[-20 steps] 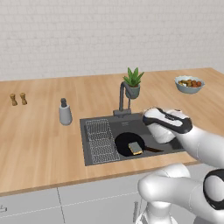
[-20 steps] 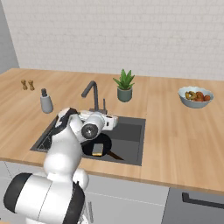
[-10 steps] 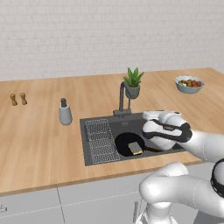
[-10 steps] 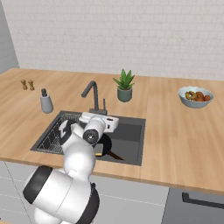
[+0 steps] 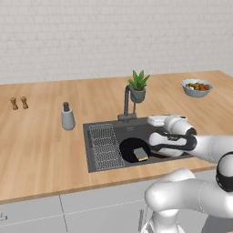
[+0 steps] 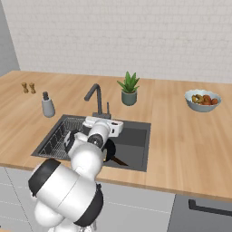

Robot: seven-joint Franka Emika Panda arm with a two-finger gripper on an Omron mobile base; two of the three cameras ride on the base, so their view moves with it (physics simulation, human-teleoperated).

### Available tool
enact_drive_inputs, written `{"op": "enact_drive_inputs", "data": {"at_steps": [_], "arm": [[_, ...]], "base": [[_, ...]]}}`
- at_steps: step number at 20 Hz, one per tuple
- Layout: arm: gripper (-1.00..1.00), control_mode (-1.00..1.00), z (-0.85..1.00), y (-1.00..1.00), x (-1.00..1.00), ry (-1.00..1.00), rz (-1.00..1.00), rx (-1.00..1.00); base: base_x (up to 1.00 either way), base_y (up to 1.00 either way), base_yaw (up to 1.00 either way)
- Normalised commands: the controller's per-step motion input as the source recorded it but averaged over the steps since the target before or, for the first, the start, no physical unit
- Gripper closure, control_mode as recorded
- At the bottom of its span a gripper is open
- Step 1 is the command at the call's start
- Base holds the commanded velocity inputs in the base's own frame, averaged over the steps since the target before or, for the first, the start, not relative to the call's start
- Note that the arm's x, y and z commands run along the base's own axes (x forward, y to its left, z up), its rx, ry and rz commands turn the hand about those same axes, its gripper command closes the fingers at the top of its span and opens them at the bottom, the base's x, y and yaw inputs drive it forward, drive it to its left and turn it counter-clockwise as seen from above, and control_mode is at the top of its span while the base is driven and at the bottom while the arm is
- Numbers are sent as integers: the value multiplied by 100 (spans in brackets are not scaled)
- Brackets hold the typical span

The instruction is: Pick the pan and sponge and place them into the sink. Then turn on the water.

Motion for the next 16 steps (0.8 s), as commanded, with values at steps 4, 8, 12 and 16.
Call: {"op": "enact_drive_inputs", "data": {"at_steps": [4, 8, 12, 16], "arm": [[-100, -100, 0, 12, 0, 0, 0, 0], [-100, -100, 0, 8, 0, 0, 0, 0], [-100, -100, 0, 8, 0, 0, 0, 0], [-100, -100, 0, 8, 0, 0, 0, 0]], "base": [[0, 0, 0], [0, 0, 0], [0, 0, 0], [0, 0, 0]]}}
